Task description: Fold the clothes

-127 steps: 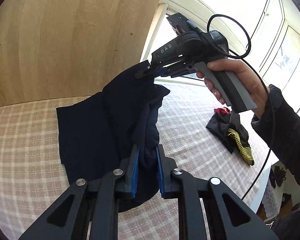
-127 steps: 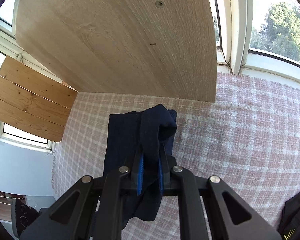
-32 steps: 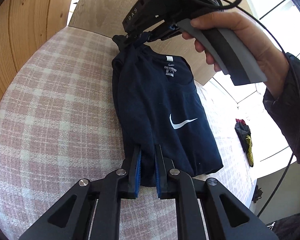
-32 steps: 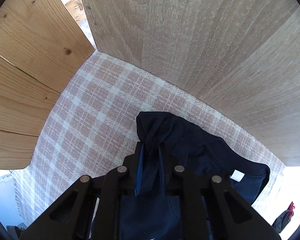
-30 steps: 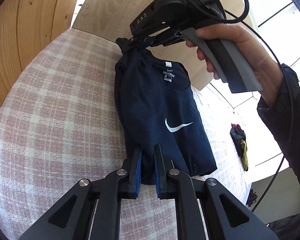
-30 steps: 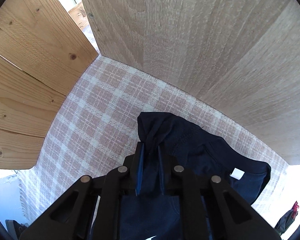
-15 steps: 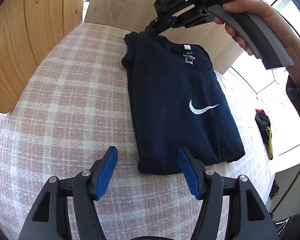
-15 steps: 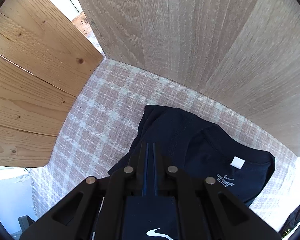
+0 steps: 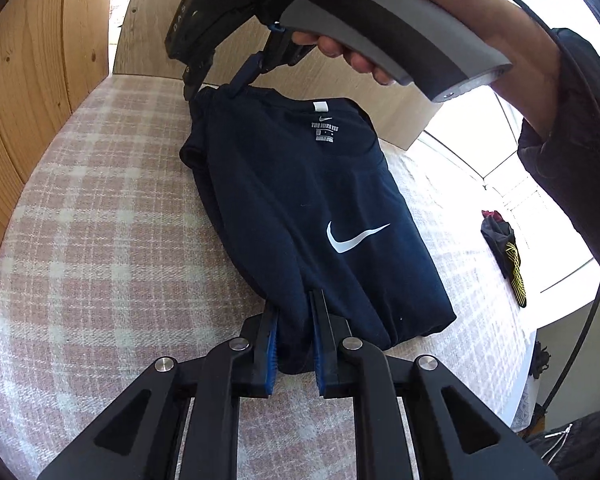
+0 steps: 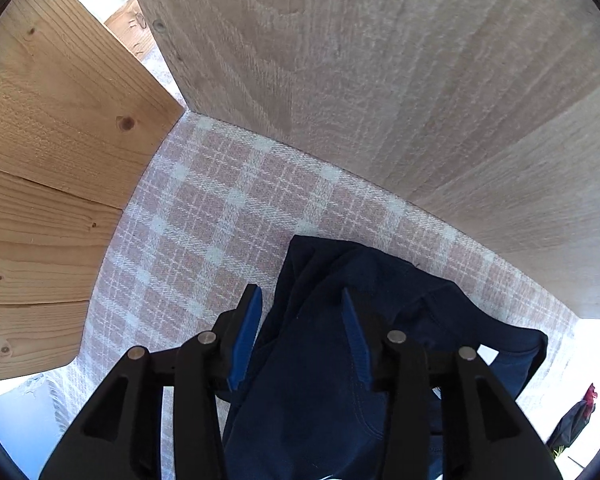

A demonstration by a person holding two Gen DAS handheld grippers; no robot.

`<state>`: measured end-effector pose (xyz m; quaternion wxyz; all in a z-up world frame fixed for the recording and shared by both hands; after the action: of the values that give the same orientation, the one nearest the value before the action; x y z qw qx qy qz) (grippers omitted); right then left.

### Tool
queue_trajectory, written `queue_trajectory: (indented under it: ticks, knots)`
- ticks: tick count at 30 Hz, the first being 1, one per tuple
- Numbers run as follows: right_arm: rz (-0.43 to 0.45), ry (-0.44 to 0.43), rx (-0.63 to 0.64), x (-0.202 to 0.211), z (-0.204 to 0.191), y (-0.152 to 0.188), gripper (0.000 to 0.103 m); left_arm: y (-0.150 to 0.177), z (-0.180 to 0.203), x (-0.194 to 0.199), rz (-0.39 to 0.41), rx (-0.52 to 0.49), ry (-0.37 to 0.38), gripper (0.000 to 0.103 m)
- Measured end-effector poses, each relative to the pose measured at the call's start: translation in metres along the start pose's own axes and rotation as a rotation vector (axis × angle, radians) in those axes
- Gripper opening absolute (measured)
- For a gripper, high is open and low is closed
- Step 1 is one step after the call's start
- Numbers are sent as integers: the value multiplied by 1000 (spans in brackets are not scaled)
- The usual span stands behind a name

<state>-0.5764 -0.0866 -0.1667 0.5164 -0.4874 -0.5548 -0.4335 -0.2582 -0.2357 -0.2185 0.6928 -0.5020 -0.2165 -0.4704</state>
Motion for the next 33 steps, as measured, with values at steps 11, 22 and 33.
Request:
queue_trajectory:
  ticks: [11, 22, 33]
  knots:
    - [-10, 77, 141, -14, 1, 4, 29, -7, 6, 8, 42, -9, 34, 13]
    - [108, -251, 41, 39, 17, 12, 10, -5, -5, 48, 111, 6, 68, 8]
    - [181, -363, 119, 83, -22, 30, 17, 22, -59, 71, 84, 62, -90, 7]
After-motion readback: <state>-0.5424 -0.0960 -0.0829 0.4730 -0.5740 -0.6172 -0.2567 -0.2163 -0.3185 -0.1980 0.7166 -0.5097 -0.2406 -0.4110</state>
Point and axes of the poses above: each gripper's, at about its wrist camera, not at the fingertips, and x roughly against the way its jaws point, z to its right, y to its underside, the point moved 1 cm from there along -x, roughly the way its jaws point, and after that the axes turned 8 degrees about -y, right-handed, at the moved point
